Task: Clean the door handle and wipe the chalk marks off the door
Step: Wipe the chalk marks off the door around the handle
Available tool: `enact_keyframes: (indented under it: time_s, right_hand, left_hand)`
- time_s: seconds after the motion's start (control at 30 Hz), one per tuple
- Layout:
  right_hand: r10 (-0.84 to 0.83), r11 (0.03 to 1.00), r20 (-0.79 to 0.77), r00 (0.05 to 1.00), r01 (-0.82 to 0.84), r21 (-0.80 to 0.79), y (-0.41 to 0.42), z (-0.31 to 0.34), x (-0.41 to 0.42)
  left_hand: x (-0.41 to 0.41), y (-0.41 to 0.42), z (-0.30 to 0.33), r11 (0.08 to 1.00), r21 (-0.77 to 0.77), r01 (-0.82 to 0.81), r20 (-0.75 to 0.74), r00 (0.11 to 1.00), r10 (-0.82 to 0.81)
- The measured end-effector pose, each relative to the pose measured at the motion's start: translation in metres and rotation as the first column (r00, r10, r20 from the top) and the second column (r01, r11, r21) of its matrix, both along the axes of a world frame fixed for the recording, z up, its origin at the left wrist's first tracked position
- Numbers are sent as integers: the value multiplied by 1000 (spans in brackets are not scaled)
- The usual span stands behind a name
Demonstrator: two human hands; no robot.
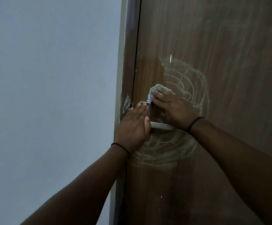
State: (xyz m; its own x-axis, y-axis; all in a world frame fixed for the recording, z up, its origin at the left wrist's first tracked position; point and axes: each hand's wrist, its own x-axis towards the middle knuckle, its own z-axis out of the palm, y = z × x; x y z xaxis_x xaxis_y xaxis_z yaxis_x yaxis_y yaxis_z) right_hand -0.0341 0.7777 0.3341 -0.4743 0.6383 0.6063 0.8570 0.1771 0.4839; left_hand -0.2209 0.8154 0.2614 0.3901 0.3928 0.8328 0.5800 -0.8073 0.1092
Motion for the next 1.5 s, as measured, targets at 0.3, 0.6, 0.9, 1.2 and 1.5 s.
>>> enact_keyframes:
  time_s: [0.3,0.6,0.9,1.2,1.5]
  right_hand:
    - [-113,981,-192,975,141,136,10,64,-20]
    - [-68,998,-133,989,69,7,-23,-8,15]
    - [-81,976,-271,959,131,172,14,62,-22]
    - [-124,979,-290,949,164,118,-5,8,-3]
    - [-105,962,-417,903,198,187,11,54,-24]
  left_hand:
    - [21,13,44,990,61,-125,23,992,124]
    - [23,33,83,963,92,-252,-42,966,257]
    - [20,32,89,955,101,-280,-94,953,290]
    - [24,22,93,920,137,-367,-126,915,384]
    - [26,17,97,906,149,-397,-135,899,416]
